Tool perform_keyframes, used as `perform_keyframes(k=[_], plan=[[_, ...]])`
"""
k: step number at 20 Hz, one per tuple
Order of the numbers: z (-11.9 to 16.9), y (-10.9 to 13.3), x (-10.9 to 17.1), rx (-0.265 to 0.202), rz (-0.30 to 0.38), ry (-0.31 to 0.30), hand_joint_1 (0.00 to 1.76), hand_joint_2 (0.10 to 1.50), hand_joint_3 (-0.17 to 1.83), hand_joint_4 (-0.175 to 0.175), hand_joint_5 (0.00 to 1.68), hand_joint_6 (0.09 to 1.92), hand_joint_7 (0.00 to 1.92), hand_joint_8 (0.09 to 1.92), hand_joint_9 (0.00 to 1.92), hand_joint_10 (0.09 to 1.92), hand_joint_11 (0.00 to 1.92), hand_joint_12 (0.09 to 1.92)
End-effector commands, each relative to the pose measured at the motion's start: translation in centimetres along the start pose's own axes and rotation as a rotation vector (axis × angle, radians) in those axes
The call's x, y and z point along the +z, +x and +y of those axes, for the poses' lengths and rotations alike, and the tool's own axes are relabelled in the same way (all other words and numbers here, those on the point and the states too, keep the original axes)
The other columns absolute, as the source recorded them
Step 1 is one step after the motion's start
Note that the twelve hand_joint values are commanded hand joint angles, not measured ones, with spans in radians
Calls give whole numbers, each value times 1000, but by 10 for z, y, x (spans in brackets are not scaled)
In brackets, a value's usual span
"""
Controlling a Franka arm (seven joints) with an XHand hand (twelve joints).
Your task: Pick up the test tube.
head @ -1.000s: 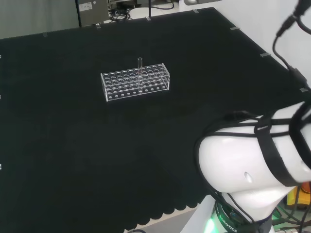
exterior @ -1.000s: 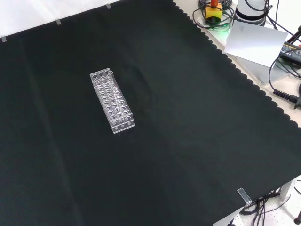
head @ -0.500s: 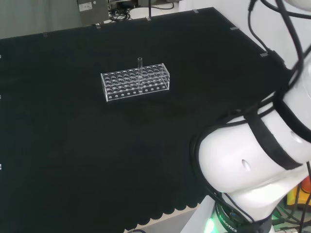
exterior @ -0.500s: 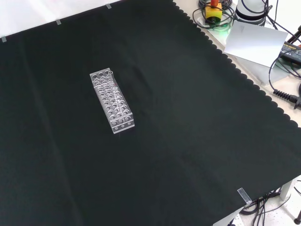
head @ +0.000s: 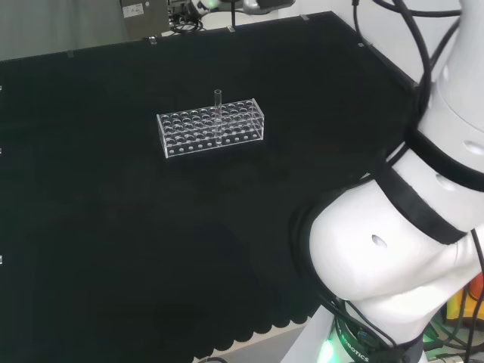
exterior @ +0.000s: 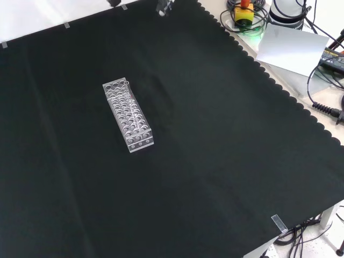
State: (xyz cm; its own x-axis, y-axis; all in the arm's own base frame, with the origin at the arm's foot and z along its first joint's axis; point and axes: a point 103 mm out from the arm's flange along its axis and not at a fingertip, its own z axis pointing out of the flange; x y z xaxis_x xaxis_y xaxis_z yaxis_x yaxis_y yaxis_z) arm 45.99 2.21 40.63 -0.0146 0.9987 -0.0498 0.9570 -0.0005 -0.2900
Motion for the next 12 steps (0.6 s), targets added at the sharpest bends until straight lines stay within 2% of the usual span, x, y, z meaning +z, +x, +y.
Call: perform_keyframes(k=[1,8,12], plan=[[28,3,29,3,6,89,314,1002,146,-19,17,87,0,571,5,564,0,1452],[49,-3,63,30,16,163,329,1005,134,-24,37,87,0,702,0,663,0,1472],[60,-7,80,53,24,203,348,1002,128,-28,57,87,67,798,0,782,0,1506]])
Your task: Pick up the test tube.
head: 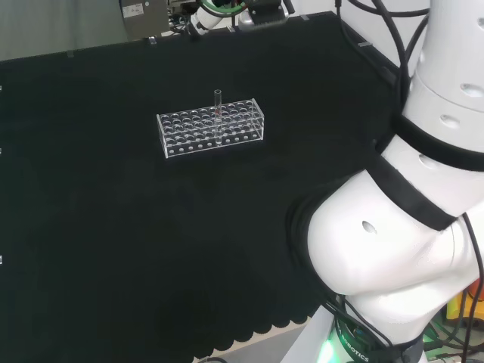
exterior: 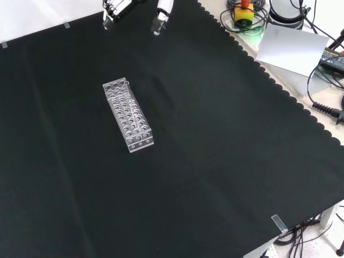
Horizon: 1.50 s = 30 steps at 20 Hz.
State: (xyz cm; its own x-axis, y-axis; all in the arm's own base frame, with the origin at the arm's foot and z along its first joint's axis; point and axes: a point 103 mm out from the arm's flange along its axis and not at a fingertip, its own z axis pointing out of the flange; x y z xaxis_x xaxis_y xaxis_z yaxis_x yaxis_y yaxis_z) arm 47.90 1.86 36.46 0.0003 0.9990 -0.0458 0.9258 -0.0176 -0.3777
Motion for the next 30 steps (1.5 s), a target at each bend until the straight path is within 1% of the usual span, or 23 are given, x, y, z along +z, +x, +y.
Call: perform_keyframes(k=[1,4,6,11,17,21,23,29,30], plan=[[37,-6,46,47,19,116,353,1002,127,-30,62,87,95,819,0,815,0,1519],[43,-8,55,55,15,135,364,1000,125,-34,81,87,170,864,2,901,0,1548],[46,-10,61,60,5,152,374,999,125,-38,97,87,203,879,13,927,0,1557],[52,-13,77,67,-20,196,396,995,123,-47,137,87,259,898,45,950,0,1572],[60,-11,93,72,-20,242,434,990,123,-59,213,87,329,900,107,952,0,1598],[68,-10,99,84,13,242,528,977,121,-70,275,87,376,893,158,939,12,1620],[73,-9,101,83,23,237,576,969,119,-73,288,87,390,893,172,937,22,1620],[86,0,103,59,30,218,650,956,122,-77,309,87,418,890,207,929,47,1609],[86,-2,103,54,38,212,659,953,123,-78,313,87,423,889,213,928,53,1607]])
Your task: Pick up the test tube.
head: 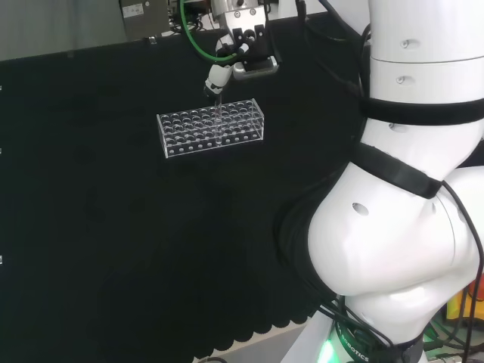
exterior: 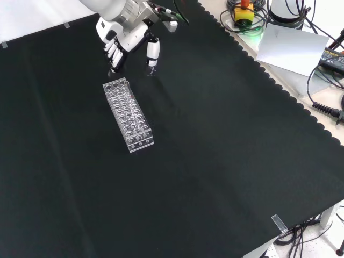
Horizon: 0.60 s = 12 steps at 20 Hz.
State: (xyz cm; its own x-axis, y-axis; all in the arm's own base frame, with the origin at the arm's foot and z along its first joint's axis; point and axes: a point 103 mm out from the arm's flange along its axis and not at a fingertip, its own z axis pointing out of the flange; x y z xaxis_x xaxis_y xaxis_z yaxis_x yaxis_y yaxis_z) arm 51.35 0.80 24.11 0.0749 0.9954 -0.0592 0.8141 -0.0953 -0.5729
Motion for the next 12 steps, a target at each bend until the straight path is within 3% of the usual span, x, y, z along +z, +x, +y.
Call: perform_keyframes(k=[1,12], plan=[[7,3,0,-19,12,-14,667,951,125,-79,316,87,427,888,219,926,58,1604],[32,18,10,-20,-22,-7,803,885,203,-82,385,87,556,866,329,877,140,1558]])
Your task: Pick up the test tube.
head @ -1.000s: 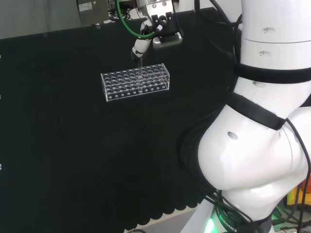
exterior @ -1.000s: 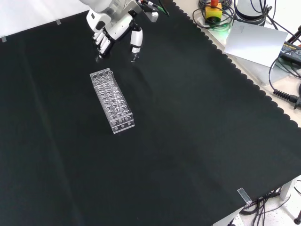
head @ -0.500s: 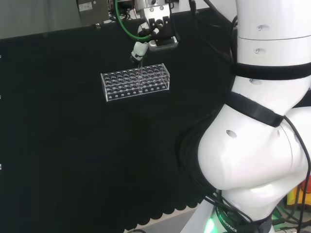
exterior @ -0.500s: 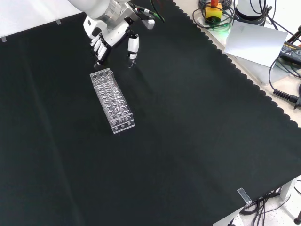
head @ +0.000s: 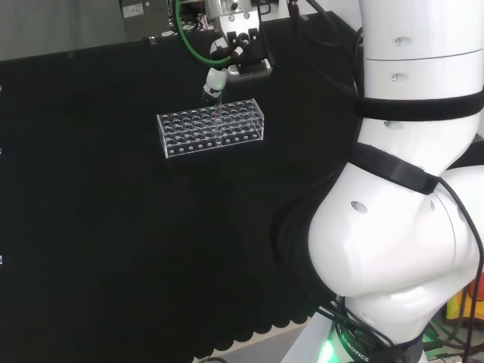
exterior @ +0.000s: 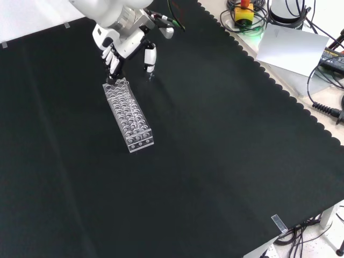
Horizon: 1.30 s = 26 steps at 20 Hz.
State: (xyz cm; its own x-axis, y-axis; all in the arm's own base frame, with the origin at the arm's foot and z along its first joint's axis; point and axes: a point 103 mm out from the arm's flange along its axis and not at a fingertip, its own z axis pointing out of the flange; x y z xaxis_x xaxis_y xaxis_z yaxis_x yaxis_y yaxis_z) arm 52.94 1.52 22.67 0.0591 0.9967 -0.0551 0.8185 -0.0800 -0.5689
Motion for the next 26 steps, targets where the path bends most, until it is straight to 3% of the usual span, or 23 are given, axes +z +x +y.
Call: perform_keyframes(k=[1,7,12,19,26], plan=[[11,6,7,-9,-16,-2,808,882,210,-82,390,87,563,866,335,876,143,1557],[17,8,14,-5,-46,-6,847,775,421,-87,452,87,645,852,412,845,175,1542],[22,10,18,1,-53,-20,900,721,524,-97,591,126,846,823,597,774,251,1505],[29,10,17,18,-14,-47,923,694,589,-103,568,509,948,813,727,712,315,1475],[38,13,17,44,24,-83,936,691,607,-124,628,666,1069,789,845,673,398,1437]])
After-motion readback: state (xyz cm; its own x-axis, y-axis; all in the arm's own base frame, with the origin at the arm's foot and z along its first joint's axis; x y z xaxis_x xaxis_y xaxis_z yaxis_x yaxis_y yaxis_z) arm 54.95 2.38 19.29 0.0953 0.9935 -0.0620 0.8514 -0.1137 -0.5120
